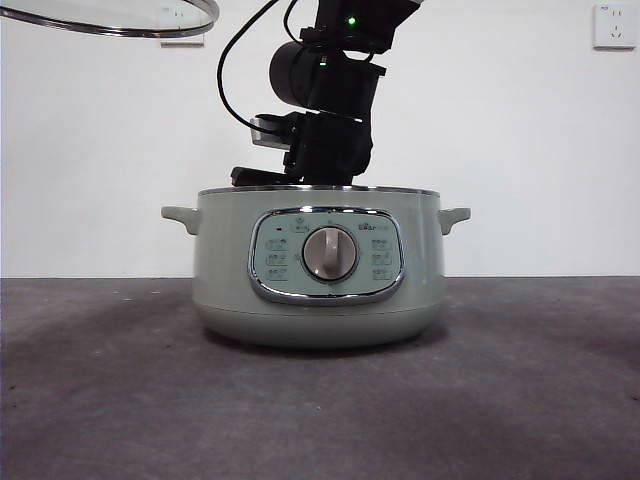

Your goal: Pick up the corn,open the lid,put the corn in the pot,close the lid

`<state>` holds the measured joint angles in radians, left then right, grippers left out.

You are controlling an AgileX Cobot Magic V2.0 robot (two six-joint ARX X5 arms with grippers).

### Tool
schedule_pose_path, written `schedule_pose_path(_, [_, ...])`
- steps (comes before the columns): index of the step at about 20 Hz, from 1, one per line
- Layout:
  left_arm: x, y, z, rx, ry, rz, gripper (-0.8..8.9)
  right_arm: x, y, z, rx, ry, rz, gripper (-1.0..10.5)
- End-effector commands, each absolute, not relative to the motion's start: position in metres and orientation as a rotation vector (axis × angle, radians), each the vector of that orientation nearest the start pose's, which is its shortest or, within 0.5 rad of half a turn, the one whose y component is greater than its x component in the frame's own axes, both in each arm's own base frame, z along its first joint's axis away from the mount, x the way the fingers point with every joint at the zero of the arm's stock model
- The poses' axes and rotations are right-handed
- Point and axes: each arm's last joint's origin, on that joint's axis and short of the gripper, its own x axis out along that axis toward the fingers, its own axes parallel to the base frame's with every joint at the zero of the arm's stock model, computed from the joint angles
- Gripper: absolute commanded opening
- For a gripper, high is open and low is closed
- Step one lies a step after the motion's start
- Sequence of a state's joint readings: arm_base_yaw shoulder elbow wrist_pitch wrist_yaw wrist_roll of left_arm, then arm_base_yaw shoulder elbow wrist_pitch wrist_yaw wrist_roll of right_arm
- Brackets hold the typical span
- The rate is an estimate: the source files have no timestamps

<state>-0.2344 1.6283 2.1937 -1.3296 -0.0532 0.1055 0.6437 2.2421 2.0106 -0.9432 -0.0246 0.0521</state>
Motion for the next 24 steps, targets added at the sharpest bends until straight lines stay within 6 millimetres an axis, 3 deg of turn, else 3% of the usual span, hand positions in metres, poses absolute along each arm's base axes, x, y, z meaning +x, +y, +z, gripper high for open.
schedule_pose_path(1, [0.268,-0.062,0.490,0.211,0.697,-0.216,-0.09,0.377,0.284,0.231,-0.336,1.122,0.535,5.7])
schedule_pose_path(5, [0.267,-0.062,0.489,0.210,0.705,-0.223,-0.09,0.363,0.273,0.278,-0.315,1.032,0.511,5.7])
schedule_pose_path(8, [0.267,-0.063,0.489,0.195,0.706,-0.258,-0.09,0.341,0.256,0.322,-0.314,0.988,0.493,5.4])
schedule_pose_path(10, [0.267,-0.064,0.489,0.185,0.704,-0.278,-0.09,0.320,0.239,0.349,-0.334,0.983,0.458,3.6])
schedule_pose_path(12, [0.268,-0.065,0.489,0.180,0.703,-0.293,-0.09,0.297,0.221,0.376,-0.336,0.989,0.450,0.7])
schedule_pose_path(13, [0.268,-0.066,0.489,0.177,0.700,-0.303,-0.09,0.284,0.211,0.389,-0.337,0.984,0.443,-0.2])
schedule_pose_path(17, [0.272,-0.076,0.485,0.188,0.709,-0.331,-0.09,0.230,0.169,0.441,-0.306,0.903,0.424,-0.1])
schedule_pose_path(20, [0.278,-0.088,0.479,0.206,0.724,-0.366,-0.09,0.188,0.138,0.469,-0.236,0.813,0.432,-0.1])
schedule_pose_path(22, [0.285,-0.098,0.473,0.217,0.736,-0.391,-0.09,0.159,0.120,0.474,-0.201,0.775,0.444,-0.1])
schedule_pose_path(24, [0.293,-0.111,0.468,0.228,0.732,-0.418,-0.09,0.133,0.104,0.468,-0.179,0.771,0.452,-0.1])
